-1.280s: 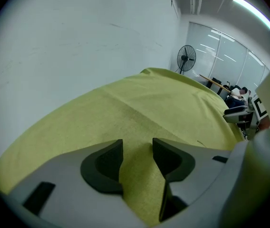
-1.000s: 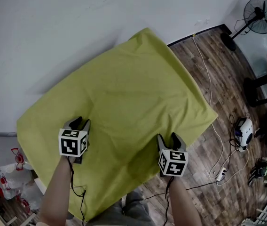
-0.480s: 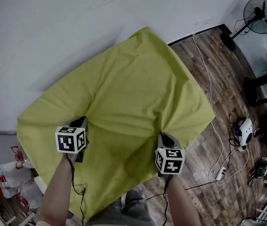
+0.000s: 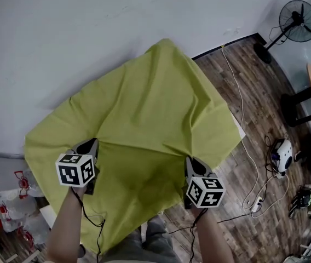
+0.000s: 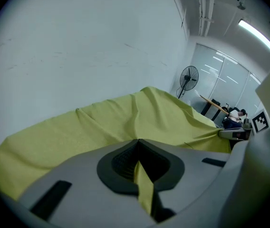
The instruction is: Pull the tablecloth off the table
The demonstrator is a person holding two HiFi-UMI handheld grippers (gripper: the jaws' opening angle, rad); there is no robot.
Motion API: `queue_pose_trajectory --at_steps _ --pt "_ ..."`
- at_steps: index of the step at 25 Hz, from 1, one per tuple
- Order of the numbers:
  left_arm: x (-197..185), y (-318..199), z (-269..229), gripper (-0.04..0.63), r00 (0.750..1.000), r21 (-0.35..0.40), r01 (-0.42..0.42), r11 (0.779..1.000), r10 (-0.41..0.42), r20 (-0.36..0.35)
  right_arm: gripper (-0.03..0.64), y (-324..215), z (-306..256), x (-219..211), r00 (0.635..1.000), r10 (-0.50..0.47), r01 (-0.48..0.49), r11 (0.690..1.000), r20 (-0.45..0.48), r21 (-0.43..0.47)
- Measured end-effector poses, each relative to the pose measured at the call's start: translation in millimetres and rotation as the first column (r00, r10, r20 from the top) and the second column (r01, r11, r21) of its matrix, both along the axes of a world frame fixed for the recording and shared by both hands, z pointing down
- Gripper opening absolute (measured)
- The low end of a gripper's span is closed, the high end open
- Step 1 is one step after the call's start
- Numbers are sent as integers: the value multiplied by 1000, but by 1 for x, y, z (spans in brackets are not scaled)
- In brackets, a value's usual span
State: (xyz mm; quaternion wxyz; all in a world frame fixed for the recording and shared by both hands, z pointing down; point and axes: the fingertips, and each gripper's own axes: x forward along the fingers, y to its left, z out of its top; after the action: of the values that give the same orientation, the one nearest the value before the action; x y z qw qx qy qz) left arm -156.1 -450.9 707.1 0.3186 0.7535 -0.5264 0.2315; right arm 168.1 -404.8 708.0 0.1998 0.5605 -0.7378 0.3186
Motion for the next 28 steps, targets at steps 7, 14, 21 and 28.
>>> queue_pose_trajectory --at_steps 7,14,21,28 --pt "-14 25 -75 19 995 103 58 993 -49 -86 28 17 -72 -5 998 -2 -5 993 55 118" --pt "-16 43 -164 20 995 242 52 969 -28 -100 28 29 -161 -4 998 0 -19 966 71 259" --pt "-17 57 -253 20 995 369 50 928 -15 -99 28 40 -268 -4 997 -32 2 909 67 417" --pt "-18 79 -339 20 996 489 21 872 26 -89 28 60 -370 -7 994 -60 -3 828 93 560"
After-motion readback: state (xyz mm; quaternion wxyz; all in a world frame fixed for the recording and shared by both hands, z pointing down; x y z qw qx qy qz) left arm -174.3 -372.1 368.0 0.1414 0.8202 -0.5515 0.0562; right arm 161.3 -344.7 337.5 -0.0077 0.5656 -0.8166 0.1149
